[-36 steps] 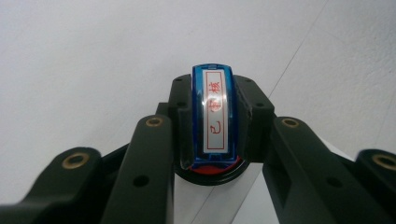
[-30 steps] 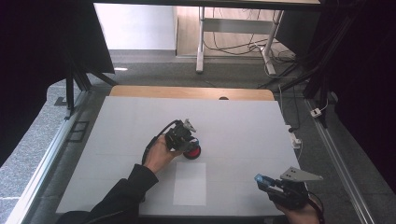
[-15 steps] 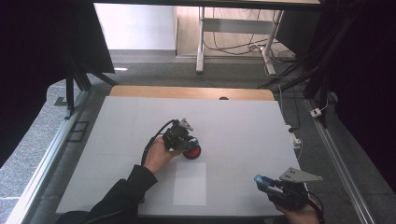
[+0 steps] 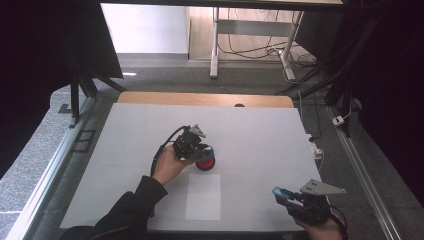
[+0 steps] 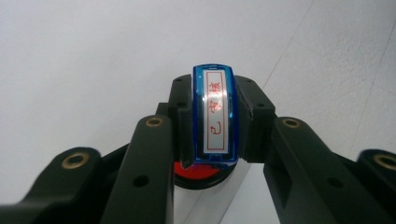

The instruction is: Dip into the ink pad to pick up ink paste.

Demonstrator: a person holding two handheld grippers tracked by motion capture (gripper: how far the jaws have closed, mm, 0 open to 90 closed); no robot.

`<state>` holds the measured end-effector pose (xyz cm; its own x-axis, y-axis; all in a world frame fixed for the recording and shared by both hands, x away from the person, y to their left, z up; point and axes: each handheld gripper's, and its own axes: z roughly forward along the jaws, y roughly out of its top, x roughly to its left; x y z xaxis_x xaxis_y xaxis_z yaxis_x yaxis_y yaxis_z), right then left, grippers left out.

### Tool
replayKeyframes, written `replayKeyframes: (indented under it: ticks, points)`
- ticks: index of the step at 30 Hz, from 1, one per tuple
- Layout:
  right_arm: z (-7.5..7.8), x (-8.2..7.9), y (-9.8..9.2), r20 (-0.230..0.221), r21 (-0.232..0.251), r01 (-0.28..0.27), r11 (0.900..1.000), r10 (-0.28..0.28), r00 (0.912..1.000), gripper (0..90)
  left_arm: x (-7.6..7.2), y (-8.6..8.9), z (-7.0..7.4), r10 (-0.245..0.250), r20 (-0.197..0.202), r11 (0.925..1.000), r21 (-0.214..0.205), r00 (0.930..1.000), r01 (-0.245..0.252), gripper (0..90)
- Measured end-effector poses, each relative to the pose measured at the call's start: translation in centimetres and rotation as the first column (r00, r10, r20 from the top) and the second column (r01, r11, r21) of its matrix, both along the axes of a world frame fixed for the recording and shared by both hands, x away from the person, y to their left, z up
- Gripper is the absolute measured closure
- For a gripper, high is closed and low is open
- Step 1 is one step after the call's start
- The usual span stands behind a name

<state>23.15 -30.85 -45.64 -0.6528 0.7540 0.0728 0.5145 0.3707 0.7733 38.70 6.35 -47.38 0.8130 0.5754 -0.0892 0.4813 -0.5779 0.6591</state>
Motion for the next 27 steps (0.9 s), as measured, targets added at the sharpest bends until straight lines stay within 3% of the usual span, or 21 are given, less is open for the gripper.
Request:
replayKeyframes:
  ticks: [8,27]
  points:
    - [0.0,-0.04,-0.02,0.003,0.003,-0.007,1.0,0.007,1.0,68.6,0.0,-0.47,-0.87,-0.006,0.005,0.9991,0.041,1.0,0.006,70.5]
    - [0.02,-0.07,0.01,0.006,-0.003,-0.006,1.0,0.006,1.0,68.5,0.03,-0.56,-1.03,0.001,-0.004,0.9993,0.038,1.0,-0.001,70.9]
